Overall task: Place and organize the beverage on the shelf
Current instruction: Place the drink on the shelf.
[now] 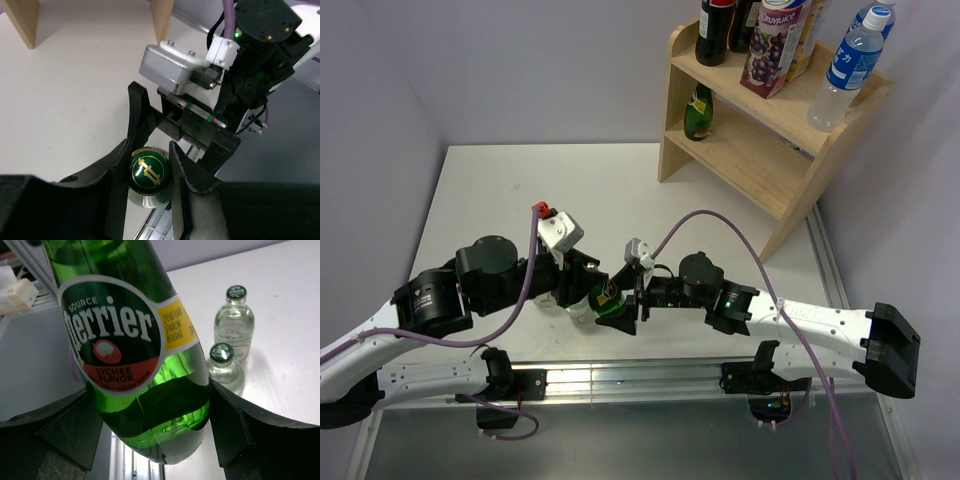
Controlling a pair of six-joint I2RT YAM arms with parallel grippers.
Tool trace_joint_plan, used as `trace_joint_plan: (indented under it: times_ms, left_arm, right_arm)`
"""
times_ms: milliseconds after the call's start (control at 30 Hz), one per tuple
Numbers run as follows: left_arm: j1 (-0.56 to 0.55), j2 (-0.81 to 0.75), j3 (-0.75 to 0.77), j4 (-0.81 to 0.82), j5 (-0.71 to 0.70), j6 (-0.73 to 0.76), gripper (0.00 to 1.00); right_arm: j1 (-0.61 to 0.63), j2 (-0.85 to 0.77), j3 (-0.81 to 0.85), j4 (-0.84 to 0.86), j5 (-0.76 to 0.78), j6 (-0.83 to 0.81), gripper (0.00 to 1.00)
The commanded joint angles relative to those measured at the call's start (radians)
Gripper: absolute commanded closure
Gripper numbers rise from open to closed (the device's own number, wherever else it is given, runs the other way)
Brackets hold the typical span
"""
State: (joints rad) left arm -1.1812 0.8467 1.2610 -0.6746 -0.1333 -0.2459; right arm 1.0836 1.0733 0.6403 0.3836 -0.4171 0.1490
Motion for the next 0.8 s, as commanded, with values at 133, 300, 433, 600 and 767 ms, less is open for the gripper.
trace_joint_plan:
  times_ms: [133, 300, 433, 600, 767]
  left_arm:
    - [0.000, 0.021, 0.063, 0.199, 0.008, 0.000, 1.00]
    - [0.000, 0.063, 0.089, 0.167, -0.037, -0.024, 1.00]
    - [0.000, 0.075, 0.118, 0.149, -0.029, -0.035, 1.00]
    - [0.000, 0.046, 0.089, 0.171, -0.028, -0.035, 1.00]
    - [0.000, 0.043, 0.084, 0.168, -0.028, -0.033, 1.00]
  right_arm:
    - [0.035, 0.017, 0.055, 0.155, -0.066, 0.038, 0.29]
    - [0.061, 0.039, 0.090, 0.170, -0.075, 0.047, 0.26]
    - [0.079, 0.047, 0.110, 0.170, -0.066, 0.046, 0.23]
    - [0.090, 0.048, 0.114, 0.193, -0.069, 0.066, 0.18]
    - [0.091, 0.037, 0.108, 0.227, -0.054, 0.092, 0.08]
